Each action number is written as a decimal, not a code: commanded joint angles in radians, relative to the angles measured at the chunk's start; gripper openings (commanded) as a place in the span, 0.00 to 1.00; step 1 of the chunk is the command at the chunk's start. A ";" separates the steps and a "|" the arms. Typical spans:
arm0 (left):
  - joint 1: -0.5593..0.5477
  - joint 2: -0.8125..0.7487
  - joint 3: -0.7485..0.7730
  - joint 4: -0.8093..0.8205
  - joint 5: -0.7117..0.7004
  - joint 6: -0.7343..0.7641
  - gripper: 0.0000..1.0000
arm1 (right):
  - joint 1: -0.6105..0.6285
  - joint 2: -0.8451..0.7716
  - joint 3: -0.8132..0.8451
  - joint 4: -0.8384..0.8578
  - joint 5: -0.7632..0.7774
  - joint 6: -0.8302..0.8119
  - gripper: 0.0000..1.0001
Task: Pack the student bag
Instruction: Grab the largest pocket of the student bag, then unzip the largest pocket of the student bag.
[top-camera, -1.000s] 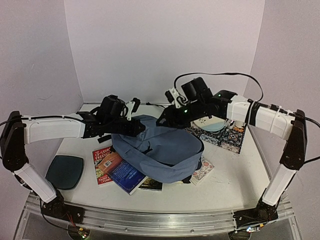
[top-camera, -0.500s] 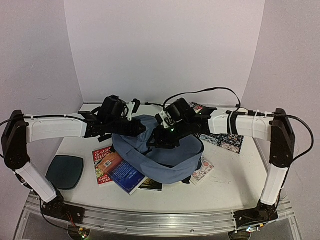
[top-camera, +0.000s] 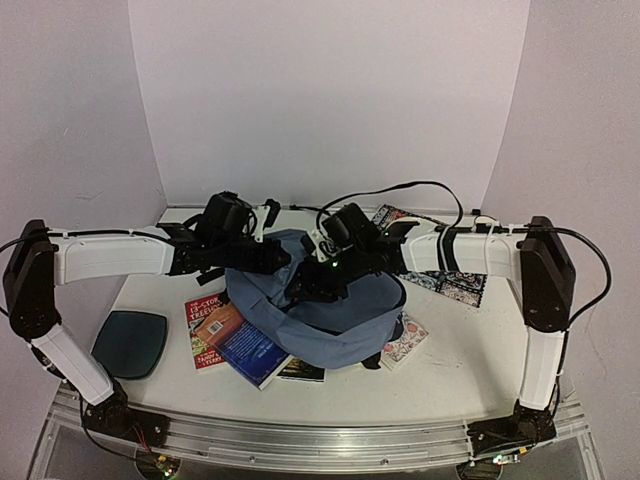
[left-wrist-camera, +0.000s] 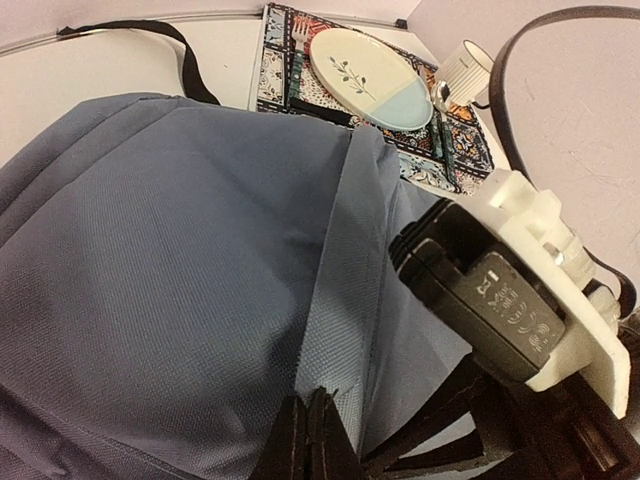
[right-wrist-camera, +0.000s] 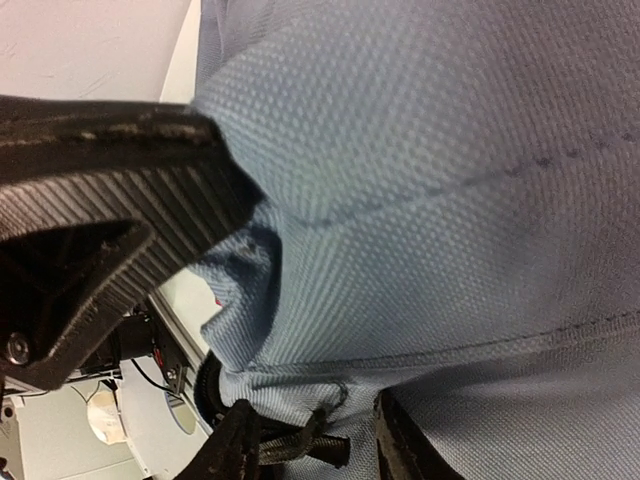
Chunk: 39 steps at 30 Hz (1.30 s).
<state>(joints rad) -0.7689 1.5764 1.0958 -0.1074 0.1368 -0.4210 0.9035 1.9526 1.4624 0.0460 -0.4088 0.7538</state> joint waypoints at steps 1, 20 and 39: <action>-0.001 -0.017 0.038 0.103 0.024 -0.015 0.00 | 0.020 0.029 0.057 0.024 -0.067 -0.015 0.33; 0.039 -0.056 -0.006 0.085 -0.033 0.008 0.00 | 0.031 -0.045 0.080 -0.044 -0.028 -0.091 0.00; 0.163 -0.063 -0.061 0.020 -0.186 0.113 0.00 | 0.032 -0.380 -0.228 -0.226 0.021 -0.213 0.00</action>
<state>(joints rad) -0.6437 1.5509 1.0426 -0.1058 0.0509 -0.3550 0.9321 1.6529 1.2972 -0.0724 -0.4280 0.5871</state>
